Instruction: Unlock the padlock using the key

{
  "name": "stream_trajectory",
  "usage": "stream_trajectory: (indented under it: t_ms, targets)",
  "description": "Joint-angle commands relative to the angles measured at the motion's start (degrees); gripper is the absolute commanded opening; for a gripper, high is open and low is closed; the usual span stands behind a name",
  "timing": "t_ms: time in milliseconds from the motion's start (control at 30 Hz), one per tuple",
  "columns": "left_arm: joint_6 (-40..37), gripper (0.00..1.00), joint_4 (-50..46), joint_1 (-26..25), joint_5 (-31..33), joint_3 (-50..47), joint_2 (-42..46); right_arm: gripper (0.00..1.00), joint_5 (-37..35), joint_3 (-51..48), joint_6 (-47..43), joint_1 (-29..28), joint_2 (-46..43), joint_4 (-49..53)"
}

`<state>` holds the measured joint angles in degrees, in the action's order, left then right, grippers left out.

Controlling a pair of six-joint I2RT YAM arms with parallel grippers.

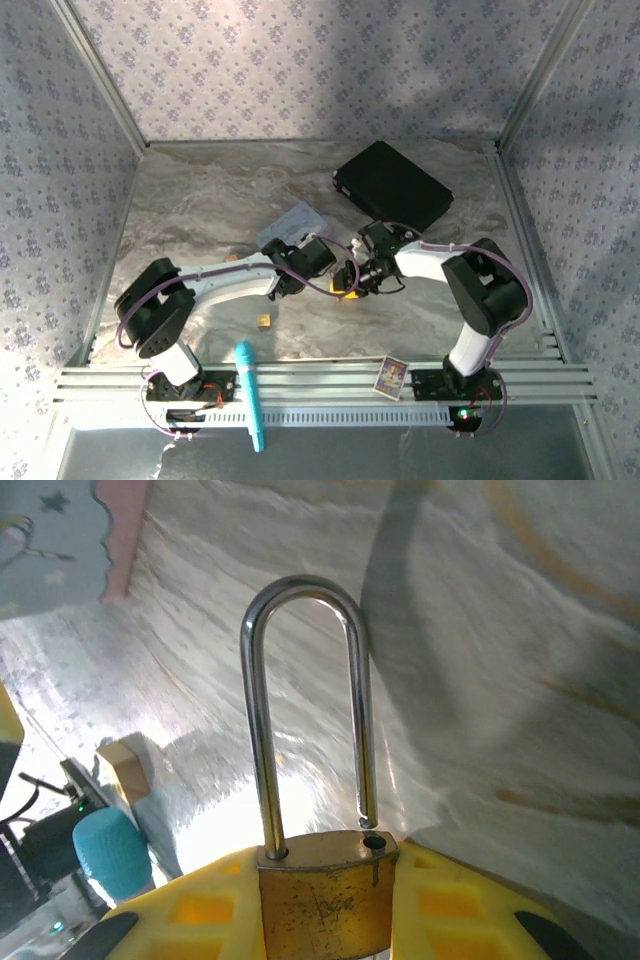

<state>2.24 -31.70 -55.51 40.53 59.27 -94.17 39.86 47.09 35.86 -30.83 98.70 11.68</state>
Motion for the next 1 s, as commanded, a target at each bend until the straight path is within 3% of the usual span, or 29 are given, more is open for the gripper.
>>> stream_trajectory:
  t_ms: [0,267,367,600,667,867,967]
  targets:
    - [1.21,0.77,-0.48,-0.04,1.65,-0.64,0.13,0.02,0.06,-3.12,-3.53,3.84,1.06,10.81]
    - [0.83,0.77,-0.53,-0.30,2.46,0.15,-0.75,0.03,-3.93,-4.10,-7.88,9.11,1.80,17.71]
    - [0.77,0.78,0.02,-0.39,2.36,0.10,-0.66,0.04,-11.45,-1.63,-9.72,7.32,1.19,22.21]
    - [1.19,0.80,-0.45,-0.48,2.96,0.91,-1.02,0.23,-26.37,3.00,-8.92,1.35,1.24,29.60]
    - [1.97,0.85,-1.10,-0.44,3.28,0.79,-0.85,0.29,-26.27,3.29,-8.49,0.27,1.29,29.39]
    - [4.07,0.89,-1.76,-0.34,5.75,0.05,-0.49,0.32,-26.26,4.04,-7.43,-1.30,0.99,28.21]
    - [4.46,0.90,-2.04,-0.35,6.39,-0.17,-0.35,0.43,-26.54,4.57,-6.99,-2.46,0.08,28.63]
